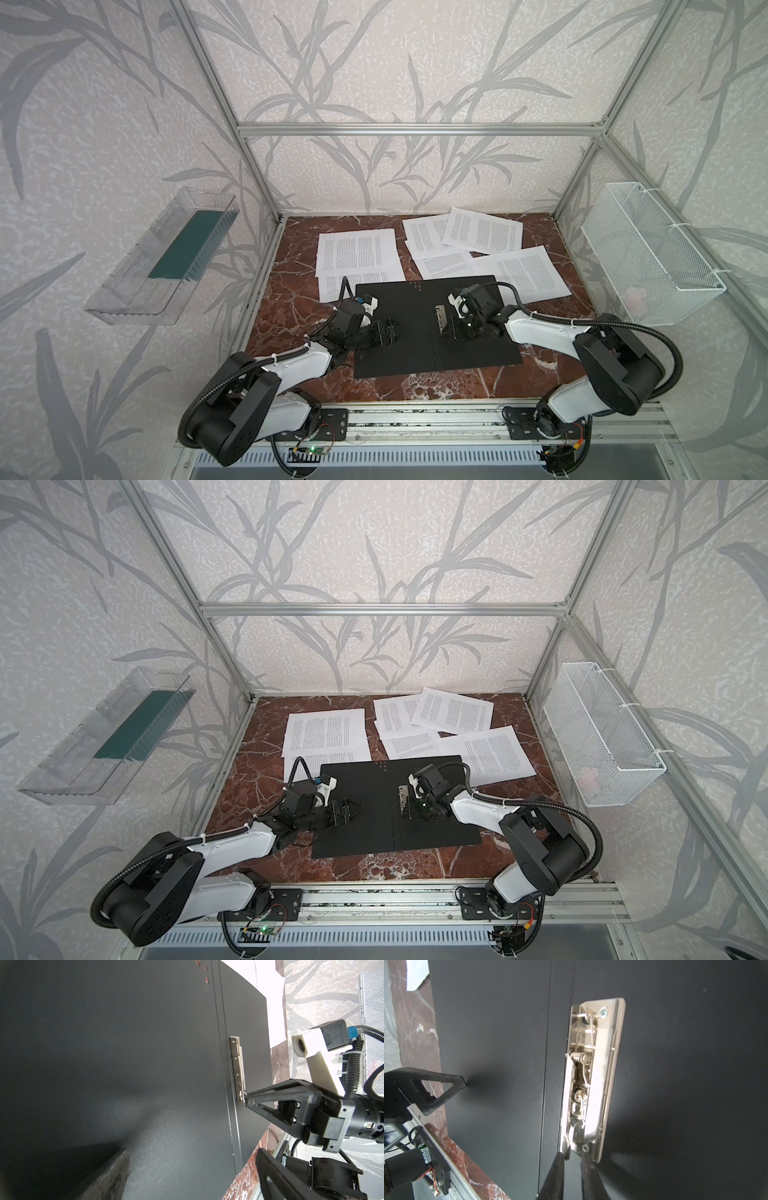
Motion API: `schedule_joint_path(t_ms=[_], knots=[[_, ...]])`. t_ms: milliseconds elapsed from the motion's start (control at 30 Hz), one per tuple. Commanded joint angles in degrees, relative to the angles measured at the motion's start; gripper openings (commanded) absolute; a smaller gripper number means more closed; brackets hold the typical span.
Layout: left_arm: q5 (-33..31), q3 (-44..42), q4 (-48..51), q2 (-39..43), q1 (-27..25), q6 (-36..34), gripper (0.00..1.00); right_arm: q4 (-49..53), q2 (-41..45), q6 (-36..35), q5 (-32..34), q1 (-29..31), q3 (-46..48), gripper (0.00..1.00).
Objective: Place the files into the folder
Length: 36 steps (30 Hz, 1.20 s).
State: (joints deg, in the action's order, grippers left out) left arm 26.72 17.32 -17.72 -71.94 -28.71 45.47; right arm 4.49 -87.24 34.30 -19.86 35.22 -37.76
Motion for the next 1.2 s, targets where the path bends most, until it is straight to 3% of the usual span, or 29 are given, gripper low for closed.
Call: schedule_joint_path(t_ms=[0,467,1167], knots=[[-3.76,-3.12,9.79,-0.54,0.09,0.32,0.96,-0.66,-0.47,0.49,-0.63,-0.28,-1.61,0.18],[-4.61,-3.43,10.67,0.58,0.11,0.49,0.96,-1.09,-2.13,0.32,-1.26,-0.93,-2.73,0.10],[-5.94,-3.72,10.68,0.36,0.11,0.93,0.96,-3.49,-3.30,0.68,-3.04,-1.46,-0.70,0.10]])
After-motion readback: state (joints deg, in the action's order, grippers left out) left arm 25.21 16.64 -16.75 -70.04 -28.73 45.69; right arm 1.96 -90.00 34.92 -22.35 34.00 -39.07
